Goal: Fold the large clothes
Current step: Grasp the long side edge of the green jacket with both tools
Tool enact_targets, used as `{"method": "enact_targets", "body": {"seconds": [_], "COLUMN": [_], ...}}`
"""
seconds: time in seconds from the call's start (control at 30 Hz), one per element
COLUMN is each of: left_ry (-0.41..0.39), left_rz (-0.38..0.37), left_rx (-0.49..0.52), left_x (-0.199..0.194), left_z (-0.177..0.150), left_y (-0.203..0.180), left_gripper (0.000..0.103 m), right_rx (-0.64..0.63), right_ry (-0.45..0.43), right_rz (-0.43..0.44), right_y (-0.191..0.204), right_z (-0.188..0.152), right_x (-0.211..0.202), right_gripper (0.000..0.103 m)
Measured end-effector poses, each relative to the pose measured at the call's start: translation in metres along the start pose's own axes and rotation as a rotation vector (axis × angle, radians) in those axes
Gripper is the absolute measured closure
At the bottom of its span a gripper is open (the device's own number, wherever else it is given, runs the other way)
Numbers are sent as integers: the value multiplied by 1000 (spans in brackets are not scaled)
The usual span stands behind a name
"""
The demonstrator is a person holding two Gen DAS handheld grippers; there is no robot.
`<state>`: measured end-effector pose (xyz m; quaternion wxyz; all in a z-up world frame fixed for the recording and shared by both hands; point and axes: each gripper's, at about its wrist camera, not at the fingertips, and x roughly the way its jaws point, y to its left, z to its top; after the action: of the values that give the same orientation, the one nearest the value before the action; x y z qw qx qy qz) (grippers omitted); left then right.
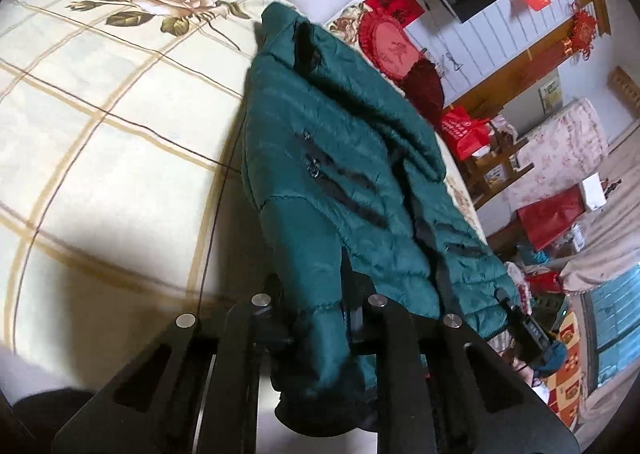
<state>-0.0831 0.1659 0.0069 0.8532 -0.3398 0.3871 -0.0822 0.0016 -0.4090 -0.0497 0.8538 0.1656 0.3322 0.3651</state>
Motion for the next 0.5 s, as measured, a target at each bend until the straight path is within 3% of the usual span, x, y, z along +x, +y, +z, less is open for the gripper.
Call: {"method": "enact_targets", "body": {"seconds": [0.27, 0.5], "left_ry": [-91, -147], "left_rz": [-85, -123], "left_rx": [-102, -70], "left_x": [-39, -53], "left_z": [-27, -32], "left_y": [12, -10], "left_gripper": [91, 92], "right_rx": [101, 74], "right_ry": [-67, -124], "right_rz": [86, 53], "right_y": [10, 22], "right_z": [-24, -20], "right_x": [-48, -69], "right_gripper": [87, 87]}}
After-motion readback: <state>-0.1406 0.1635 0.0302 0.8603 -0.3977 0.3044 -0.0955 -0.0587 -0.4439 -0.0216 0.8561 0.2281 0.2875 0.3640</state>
